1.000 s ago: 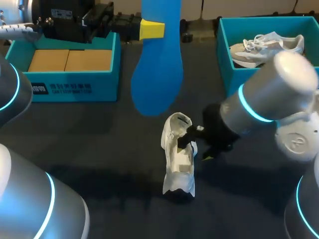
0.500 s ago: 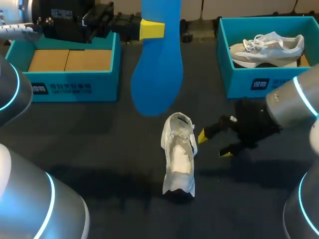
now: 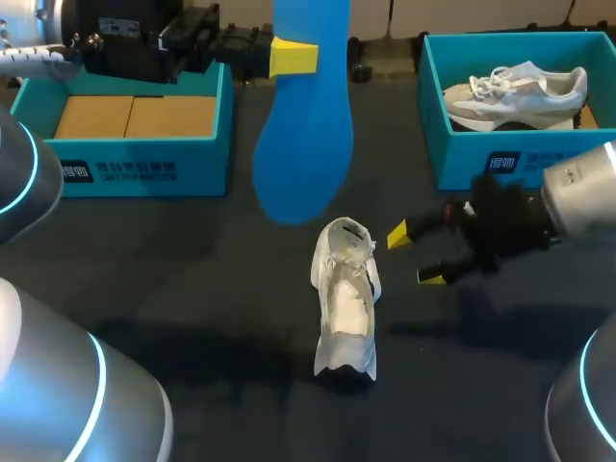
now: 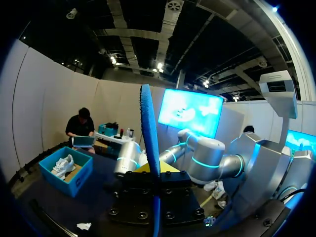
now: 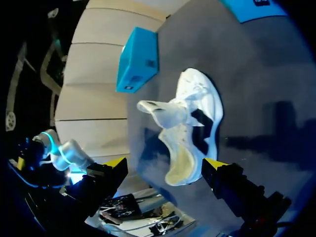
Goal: Take the shoe out of the shoebox, open the shoe tongue, remove and reinsert the insole, then place the shoe into the shoebox
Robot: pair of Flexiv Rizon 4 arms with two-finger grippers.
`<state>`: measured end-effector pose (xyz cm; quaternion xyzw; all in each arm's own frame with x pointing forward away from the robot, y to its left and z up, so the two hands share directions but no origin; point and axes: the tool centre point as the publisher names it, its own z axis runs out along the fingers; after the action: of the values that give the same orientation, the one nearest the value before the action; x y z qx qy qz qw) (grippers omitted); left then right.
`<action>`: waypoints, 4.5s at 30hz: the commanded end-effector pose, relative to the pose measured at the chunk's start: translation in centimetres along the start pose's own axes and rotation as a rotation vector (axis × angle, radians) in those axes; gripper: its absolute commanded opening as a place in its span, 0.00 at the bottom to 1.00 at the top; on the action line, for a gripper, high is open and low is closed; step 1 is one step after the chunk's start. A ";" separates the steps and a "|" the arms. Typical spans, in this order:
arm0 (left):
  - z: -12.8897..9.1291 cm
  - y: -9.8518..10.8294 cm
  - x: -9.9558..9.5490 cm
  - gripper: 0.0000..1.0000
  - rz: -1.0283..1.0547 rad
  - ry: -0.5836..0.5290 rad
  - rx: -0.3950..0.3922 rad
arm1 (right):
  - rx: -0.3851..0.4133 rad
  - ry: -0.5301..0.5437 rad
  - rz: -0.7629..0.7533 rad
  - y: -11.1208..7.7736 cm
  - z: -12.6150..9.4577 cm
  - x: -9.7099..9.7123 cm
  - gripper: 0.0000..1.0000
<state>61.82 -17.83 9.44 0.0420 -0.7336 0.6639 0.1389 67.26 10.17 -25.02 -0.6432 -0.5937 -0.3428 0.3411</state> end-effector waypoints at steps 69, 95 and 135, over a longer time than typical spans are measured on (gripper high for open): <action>-1.0 3.7 -6.9 0.00 1.314 -0.084 -0.336 | 0.091 0.271 -0.074 3.1 -3.5 6.7 1.00; 1.1 11.5 -11.5 0.00 1.568 -0.174 -0.277 | 0.091 0.271 -0.074 3.1 -3.5 6.7 1.00; 2.3 20.6 -13.4 0.00 1.895 -0.184 -0.182 | 0.091 0.271 -0.074 3.1 -3.5 6.7 1.00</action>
<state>68.75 -19.02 -13.18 -0.5244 -0.5225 0.4421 -0.5065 70.62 10.41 -17.56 -0.5518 -0.5805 -0.4121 0.4344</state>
